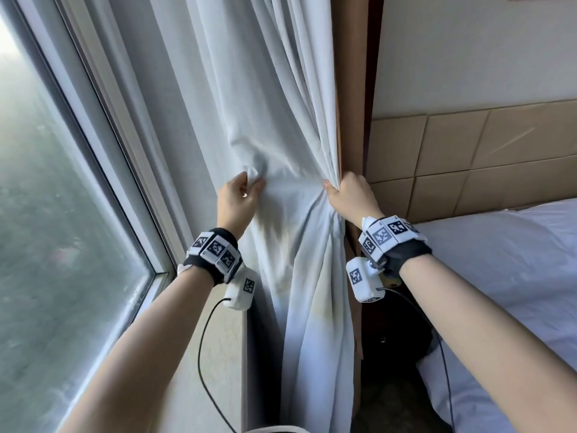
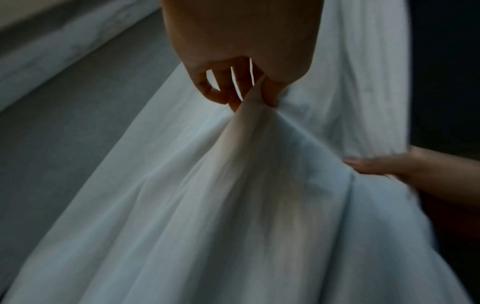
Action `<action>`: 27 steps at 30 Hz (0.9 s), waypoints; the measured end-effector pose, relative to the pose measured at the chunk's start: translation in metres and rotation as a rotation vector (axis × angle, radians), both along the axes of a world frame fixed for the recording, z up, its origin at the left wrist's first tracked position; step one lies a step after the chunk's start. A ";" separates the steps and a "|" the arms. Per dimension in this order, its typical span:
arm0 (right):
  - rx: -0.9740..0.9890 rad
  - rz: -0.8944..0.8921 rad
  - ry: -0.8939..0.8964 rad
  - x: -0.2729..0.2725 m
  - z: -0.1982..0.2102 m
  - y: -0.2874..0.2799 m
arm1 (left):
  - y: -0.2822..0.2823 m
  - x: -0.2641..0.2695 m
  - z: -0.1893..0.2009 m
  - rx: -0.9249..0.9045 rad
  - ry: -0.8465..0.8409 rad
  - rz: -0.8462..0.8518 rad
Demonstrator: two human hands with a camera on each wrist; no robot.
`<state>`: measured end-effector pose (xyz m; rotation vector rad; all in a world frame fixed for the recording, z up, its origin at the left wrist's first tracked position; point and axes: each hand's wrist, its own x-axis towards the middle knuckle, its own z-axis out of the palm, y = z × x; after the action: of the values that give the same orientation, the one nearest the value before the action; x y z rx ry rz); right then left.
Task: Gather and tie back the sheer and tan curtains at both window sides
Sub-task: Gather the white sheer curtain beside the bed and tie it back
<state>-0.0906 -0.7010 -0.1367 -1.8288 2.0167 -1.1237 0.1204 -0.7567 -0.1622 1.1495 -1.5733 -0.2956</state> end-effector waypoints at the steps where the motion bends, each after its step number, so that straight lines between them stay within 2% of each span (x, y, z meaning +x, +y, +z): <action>1: -0.002 -0.020 0.045 0.004 0.000 -0.001 | 0.007 0.002 0.000 -0.041 -0.041 0.022; 6: -0.036 -0.053 0.200 0.029 0.000 -0.001 | 0.036 0.003 -0.001 -0.219 -0.180 0.056; 10: -0.054 -0.049 0.292 0.039 0.000 0.004 | 0.063 -0.017 0.008 -0.361 -0.255 -0.096; 14: -0.067 -0.019 0.306 0.040 -0.003 0.010 | 0.063 -0.043 0.005 -0.305 -0.377 -0.241; 17: -0.001 0.027 0.164 0.034 0.000 0.015 | 0.051 -0.057 -0.007 -0.167 -0.466 -0.258; 21: 0.104 0.053 0.031 0.026 0.008 0.022 | 0.043 -0.067 -0.012 -0.099 -0.538 -0.273; 25: 0.222 0.186 -0.232 0.015 0.012 0.026 | 0.056 -0.070 -0.012 -0.067 -0.596 -0.368; 27: 0.255 0.215 -0.245 0.014 0.012 0.027 | 0.060 -0.067 -0.013 0.038 -0.598 -0.445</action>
<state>-0.0763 -0.6744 -0.1242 -1.6444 1.6934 -0.9301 0.0539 -0.6964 -0.1755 0.9492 -2.3669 -0.2860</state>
